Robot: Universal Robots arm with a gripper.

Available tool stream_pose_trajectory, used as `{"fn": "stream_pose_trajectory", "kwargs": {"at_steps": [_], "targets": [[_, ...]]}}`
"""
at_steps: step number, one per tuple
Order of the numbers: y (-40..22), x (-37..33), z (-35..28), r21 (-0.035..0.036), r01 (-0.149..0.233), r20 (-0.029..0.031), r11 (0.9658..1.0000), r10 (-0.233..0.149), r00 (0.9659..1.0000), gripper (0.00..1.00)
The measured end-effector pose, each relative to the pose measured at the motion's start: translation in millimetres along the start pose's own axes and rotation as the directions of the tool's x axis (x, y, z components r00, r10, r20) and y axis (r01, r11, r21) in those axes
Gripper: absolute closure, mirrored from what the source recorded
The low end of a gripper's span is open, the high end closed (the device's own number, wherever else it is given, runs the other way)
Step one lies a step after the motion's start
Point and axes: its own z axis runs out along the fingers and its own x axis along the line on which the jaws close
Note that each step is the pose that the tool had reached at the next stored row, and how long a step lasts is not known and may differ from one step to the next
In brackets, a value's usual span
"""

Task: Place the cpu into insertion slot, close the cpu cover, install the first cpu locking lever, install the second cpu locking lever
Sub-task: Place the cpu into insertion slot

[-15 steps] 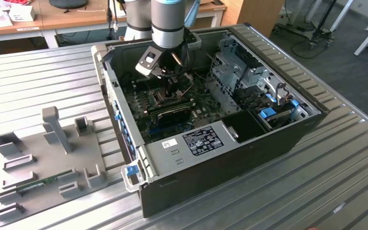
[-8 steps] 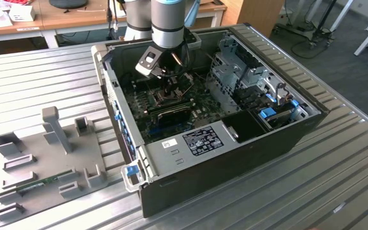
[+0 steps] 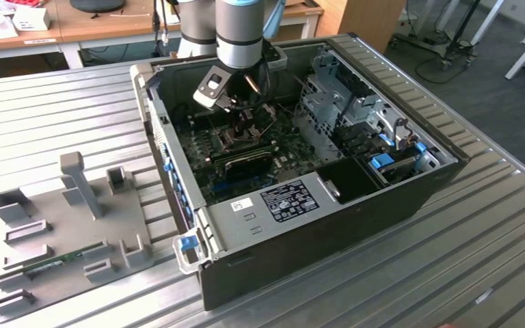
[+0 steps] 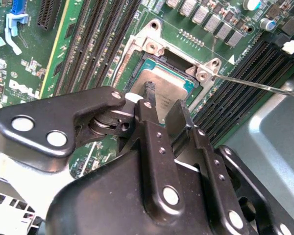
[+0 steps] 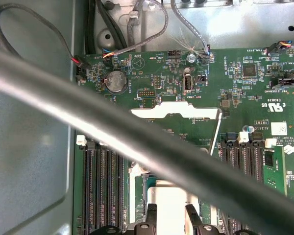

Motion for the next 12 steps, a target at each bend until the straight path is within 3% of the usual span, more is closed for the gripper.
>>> {"fn": "stream_pose_trajectory", "kwargs": {"at_steps": [12], "targets": [[1.7, 0.6, 0.1, 0.0005, 0.001, 0.0000, 1.0000, -0.001, 1.0000, 0.64]]}}
